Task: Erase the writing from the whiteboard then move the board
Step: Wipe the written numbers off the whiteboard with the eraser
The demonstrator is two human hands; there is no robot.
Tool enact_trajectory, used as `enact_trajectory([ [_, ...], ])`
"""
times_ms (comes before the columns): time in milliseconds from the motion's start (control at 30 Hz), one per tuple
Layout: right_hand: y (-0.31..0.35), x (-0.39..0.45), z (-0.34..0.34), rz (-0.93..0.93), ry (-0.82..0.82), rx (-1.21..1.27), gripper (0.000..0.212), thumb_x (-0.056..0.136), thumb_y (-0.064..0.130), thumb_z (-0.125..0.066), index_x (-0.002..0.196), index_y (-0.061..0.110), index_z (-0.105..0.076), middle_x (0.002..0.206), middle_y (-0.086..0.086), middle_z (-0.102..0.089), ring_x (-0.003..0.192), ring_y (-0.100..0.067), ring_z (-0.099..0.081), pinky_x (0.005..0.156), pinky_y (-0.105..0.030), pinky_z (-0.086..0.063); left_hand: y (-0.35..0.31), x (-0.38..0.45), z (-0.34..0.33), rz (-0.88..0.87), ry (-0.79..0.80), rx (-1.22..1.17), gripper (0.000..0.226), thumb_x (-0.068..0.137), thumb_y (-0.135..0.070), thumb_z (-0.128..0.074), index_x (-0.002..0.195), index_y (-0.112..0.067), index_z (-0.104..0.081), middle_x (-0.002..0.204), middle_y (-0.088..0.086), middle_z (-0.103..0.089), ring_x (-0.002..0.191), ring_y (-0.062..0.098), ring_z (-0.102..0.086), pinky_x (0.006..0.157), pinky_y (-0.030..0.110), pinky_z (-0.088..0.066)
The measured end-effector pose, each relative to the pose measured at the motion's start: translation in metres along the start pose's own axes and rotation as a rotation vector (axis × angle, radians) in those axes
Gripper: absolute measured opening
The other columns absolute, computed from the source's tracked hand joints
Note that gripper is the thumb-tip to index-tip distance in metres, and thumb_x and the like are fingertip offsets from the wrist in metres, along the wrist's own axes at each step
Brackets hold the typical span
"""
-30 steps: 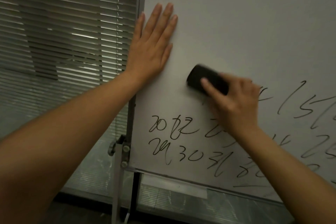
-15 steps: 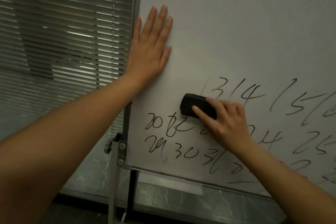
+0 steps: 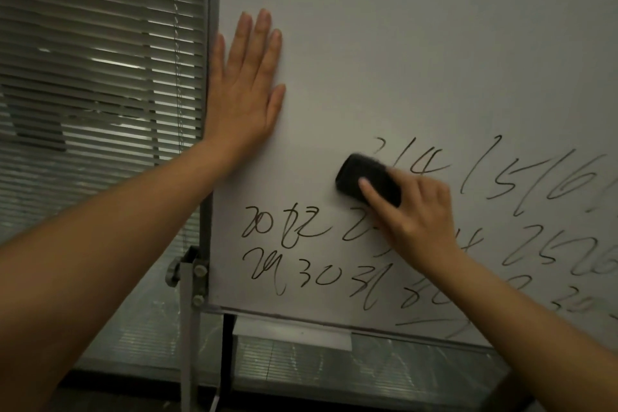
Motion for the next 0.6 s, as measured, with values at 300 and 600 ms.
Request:
enact_trajectory([
  [300,-0.067,0.020,0.021,-0.112,-0.055,-0.102,0.045,0.086,0.017,-0.066,0.129,0.022,-0.053,0.118,-0.017,-0.045,0.088,-0.030,-0.042,0.070,-0.038,-0.028,-0.002,0.000,-0.002,-0.012,-0.036,0.014,0.060,0.101,-0.029,-0.034,0.152,-0.001,-0.020,0.158,0.024,-0.018,0.145,0.040,-0.013,0.116,0.038,0.014],
  [600,-0.045,0.003,0.015,-0.147,-0.017,-0.037,0.048,0.085,0.018,-0.070,0.129,0.020,-0.051,0.115,-0.021,-0.049,0.087,-0.032,-0.047,0.070,-0.039,-0.029,-0.001,-0.003,-0.001,-0.009,-0.058,0.007,0.060,0.101,-0.030,-0.033,0.151,0.000,-0.021,0.157,0.025,-0.020,0.144,0.040,-0.013,0.117,0.041,0.012],
])
Point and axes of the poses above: each hand's wrist, its own x-axis towards the middle knuckle, its own z-axis out of the back of the hand, y = z × x, the point moved 8 cm from there along x, towards the middle knuckle
